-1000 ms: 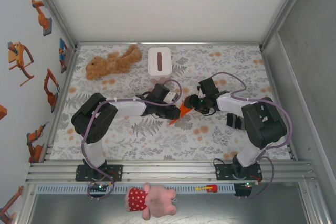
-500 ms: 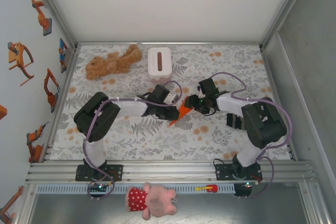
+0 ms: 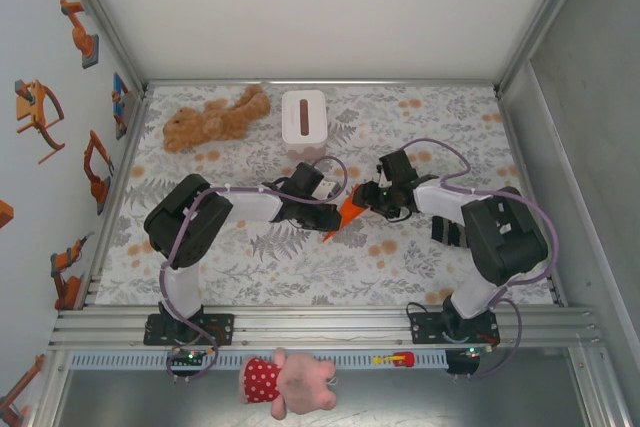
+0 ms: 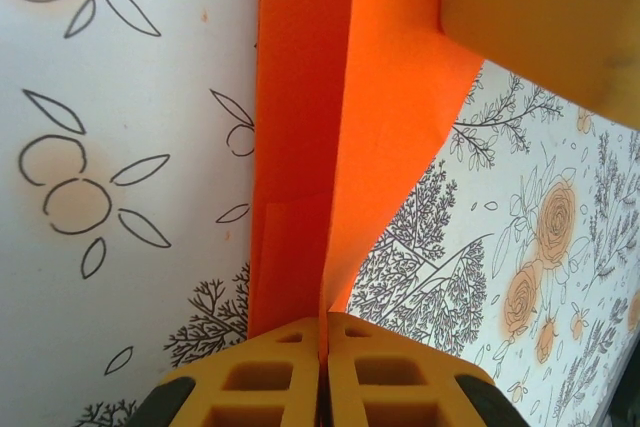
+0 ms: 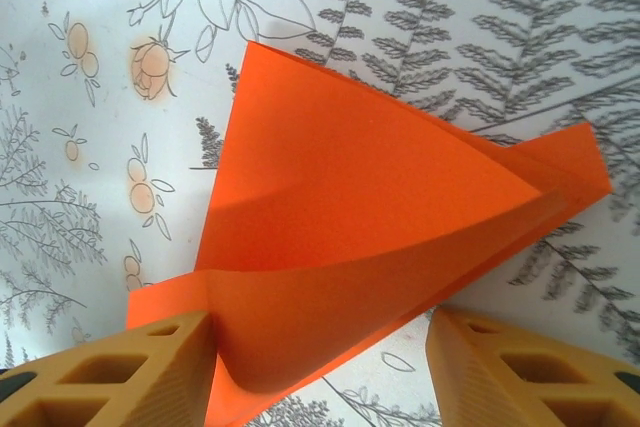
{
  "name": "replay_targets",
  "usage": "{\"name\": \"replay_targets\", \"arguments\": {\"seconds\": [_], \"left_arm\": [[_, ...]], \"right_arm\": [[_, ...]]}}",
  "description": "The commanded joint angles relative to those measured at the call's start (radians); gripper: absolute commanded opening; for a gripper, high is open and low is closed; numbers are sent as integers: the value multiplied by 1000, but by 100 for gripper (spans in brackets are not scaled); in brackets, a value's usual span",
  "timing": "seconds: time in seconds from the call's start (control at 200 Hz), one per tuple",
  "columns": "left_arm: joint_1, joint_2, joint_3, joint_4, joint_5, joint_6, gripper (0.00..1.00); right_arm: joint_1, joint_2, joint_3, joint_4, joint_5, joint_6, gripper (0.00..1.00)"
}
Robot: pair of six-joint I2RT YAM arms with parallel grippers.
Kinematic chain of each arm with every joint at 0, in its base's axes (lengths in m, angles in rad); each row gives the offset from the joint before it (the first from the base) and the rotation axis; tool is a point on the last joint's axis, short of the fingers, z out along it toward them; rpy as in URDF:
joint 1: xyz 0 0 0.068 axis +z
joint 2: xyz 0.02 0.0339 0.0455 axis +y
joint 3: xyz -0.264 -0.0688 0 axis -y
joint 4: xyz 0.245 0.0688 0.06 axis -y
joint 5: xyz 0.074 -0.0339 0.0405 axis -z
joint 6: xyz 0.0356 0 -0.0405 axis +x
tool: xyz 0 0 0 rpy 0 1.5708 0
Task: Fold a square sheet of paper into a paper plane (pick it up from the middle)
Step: Fold the wing for the fifth time at the center of the table.
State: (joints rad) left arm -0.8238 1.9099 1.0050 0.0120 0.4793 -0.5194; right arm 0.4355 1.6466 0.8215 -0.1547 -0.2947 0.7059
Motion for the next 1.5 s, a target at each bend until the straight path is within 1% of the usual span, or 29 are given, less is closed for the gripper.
{"name": "replay_targets", "arguments": {"seconds": [0.0,0.155,0.24,0.336,0.436,0.526,0.551,0.611,0.696,0.901,1.147,1.497], "left_arm": [[0,19,-5,-22,15,11,10],[0,21,7,-36,16,5,10],[0,22,11,-46,11,4,10],[0,22,11,-47,8,-1,10],[0,25,11,-46,7,-9,10],[0,28,16,-47,6,-17,10],[0,29,18,-47,8,-20,10],[1,31,19,-45,10,-26,10],[2,34,23,-51,9,-34,10],[2,29,22,-63,7,-44,10],[2,28,20,-64,13,-51,11],[5,33,16,-66,27,-58,12]], "right_arm": [[-2,-72,-26,-100,55,-37,60],[23,-127,-8,-183,77,-76,64],[42,-151,8,-225,94,-76,63],[43,-202,-2,-209,81,-50,61],[43,-247,-25,-139,31,-2,54],[47,-254,-64,-20,-57,78,41],[55,-247,-74,19,-78,103,36],[74,-229,-84,73,-102,137,29],[112,-190,-78,120,-101,154,21],[123,-102,-71,181,-108,191,11],[122,-48,-76,184,-88,197,7],[114,-21,-94,165,-49,193,7]]}}
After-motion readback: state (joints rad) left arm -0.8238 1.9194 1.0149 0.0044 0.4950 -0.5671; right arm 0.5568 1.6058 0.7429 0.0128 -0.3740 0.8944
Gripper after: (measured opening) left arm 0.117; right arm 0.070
